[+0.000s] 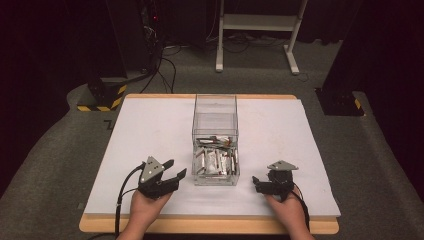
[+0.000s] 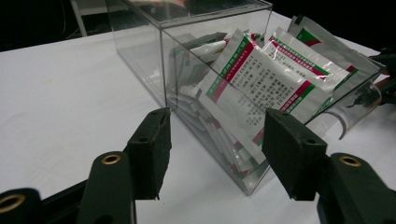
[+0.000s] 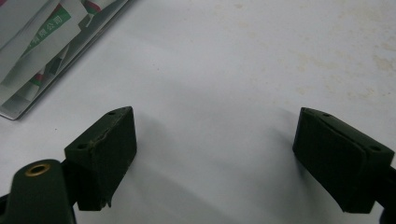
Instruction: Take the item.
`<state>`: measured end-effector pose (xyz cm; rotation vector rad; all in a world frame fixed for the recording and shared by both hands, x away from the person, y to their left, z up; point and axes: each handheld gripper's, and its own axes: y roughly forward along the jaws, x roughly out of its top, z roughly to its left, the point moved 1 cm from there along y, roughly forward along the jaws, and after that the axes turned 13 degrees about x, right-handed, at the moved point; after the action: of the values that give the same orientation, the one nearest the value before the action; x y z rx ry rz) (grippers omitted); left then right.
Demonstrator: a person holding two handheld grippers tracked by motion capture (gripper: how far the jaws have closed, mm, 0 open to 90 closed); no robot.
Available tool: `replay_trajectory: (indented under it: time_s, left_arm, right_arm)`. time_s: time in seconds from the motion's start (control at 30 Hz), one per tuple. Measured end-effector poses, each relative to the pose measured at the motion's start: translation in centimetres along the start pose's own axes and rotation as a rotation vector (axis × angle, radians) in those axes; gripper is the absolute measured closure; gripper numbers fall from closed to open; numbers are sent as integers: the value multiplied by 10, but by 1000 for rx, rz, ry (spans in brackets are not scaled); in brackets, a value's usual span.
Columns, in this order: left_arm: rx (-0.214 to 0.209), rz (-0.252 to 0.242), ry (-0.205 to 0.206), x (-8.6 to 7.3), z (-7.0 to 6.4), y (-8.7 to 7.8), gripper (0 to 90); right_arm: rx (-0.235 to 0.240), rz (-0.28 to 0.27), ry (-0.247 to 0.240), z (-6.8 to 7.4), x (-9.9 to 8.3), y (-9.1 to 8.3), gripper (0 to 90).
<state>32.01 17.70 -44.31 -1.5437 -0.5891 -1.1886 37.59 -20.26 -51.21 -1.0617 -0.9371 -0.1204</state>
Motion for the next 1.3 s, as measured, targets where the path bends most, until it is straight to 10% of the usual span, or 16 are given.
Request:
replay_trajectory:
  time_s: [1.3]
  left_arm:
    - [-38, -48, 10, 27, -28, 10, 467]
  right_arm:
    - [0, 0, -1, 0, 0, 0, 133]
